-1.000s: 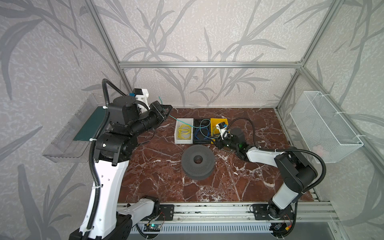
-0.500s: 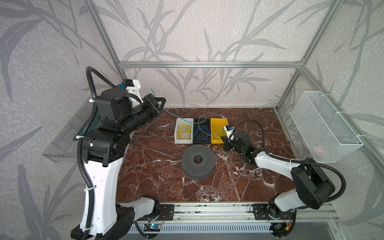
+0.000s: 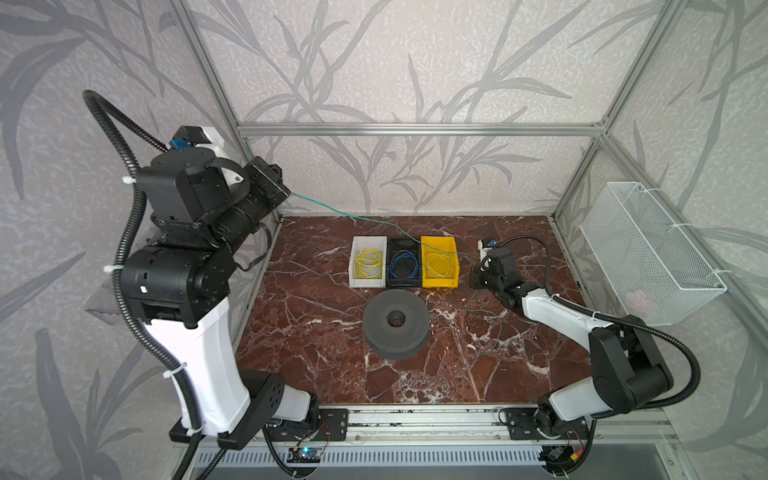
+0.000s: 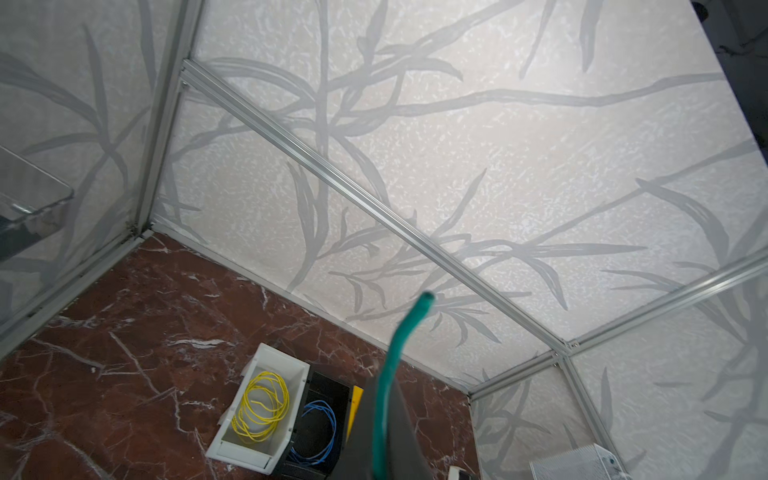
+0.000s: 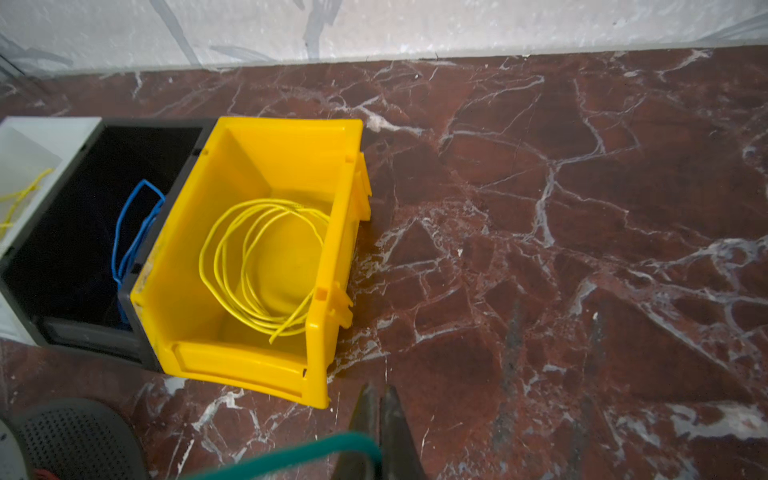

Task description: Wrap the cables

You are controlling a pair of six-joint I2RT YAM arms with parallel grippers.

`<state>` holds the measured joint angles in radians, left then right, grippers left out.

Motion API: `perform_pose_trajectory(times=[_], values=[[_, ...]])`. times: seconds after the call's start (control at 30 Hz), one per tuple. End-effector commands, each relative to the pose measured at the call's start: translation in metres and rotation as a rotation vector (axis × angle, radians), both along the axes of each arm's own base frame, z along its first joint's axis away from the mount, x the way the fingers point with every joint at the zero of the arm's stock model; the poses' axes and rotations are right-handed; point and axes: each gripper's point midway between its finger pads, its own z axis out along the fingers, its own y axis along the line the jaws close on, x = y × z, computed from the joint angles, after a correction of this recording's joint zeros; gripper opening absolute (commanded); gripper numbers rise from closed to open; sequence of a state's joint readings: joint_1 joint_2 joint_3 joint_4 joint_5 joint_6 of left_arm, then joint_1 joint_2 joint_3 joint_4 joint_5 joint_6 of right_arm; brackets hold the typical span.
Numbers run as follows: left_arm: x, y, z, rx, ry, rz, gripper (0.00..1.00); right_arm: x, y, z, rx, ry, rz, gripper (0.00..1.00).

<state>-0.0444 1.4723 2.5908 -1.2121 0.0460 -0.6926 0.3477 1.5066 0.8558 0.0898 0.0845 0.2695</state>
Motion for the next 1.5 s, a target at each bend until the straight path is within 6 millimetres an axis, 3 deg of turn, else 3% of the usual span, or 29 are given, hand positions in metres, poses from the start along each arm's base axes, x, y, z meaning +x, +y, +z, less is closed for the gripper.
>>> perform_pose_trajectory(times=[0.0,0.13,0.33,0.43,0.63,0.77,0.8,0.87,0.93,1.03,1.13,1.2,1.27,1.33,1.47], values=[[0.002,0.033,0.009,-0.029,-0.040,0.096,0.00,-0.022,-0.050,-0.049,-0.062,0.222,-0.167,0.00],[0.032,0.052,-0.013,-0.126,0.020,0.075,0.00,-0.023,-0.069,-0.045,-0.067,0.245,-0.215,0.00],[0.043,0.078,-0.012,-0.155,0.009,0.139,0.00,-0.033,-0.103,-0.043,-0.033,0.250,-0.309,0.00],[0.053,0.081,-0.014,-0.187,0.009,0.116,0.00,-0.035,-0.106,-0.038,-0.023,0.255,-0.303,0.00],[0.078,0.067,-0.059,-0.250,0.114,0.012,0.00,-0.035,-0.055,-0.003,0.038,0.235,-0.053,0.00],[0.074,0.054,-0.090,-0.232,0.179,-0.026,0.48,-0.045,-0.005,0.013,0.059,0.293,0.147,0.00],[0.072,0.051,-0.095,-0.229,0.187,-0.034,0.56,-0.048,0.006,0.016,0.067,0.306,0.192,0.00],[0.067,0.049,-0.109,-0.222,0.210,-0.042,0.67,-0.054,0.030,0.022,0.074,0.341,0.276,0.00],[0.062,0.046,-0.122,-0.215,0.238,-0.053,0.67,-0.060,0.048,0.026,0.065,0.373,0.344,0.00],[0.052,0.029,-0.129,-0.235,0.226,-0.132,0.67,-0.068,0.073,0.027,0.059,0.425,0.420,0.00],[0.030,0.006,-0.124,-0.217,0.194,-0.206,0.65,-0.070,0.092,0.024,0.092,0.473,0.452,0.00],[0.011,-0.012,-0.116,-0.179,0.175,-0.259,0.65,-0.070,0.100,0.024,0.096,0.487,0.459,0.00],[-0.004,-0.044,-0.116,-0.200,0.168,-0.377,0.65,-0.069,0.112,0.031,0.102,0.474,0.473,0.00],[-0.010,-0.076,-0.133,-0.272,0.181,-0.488,0.63,-0.069,0.119,0.040,0.102,0.464,0.489,0.00],[-0.016,-0.123,-0.192,-0.466,0.175,-0.586,0.62,-0.071,0.135,0.061,0.140,0.432,0.526,0.00]])
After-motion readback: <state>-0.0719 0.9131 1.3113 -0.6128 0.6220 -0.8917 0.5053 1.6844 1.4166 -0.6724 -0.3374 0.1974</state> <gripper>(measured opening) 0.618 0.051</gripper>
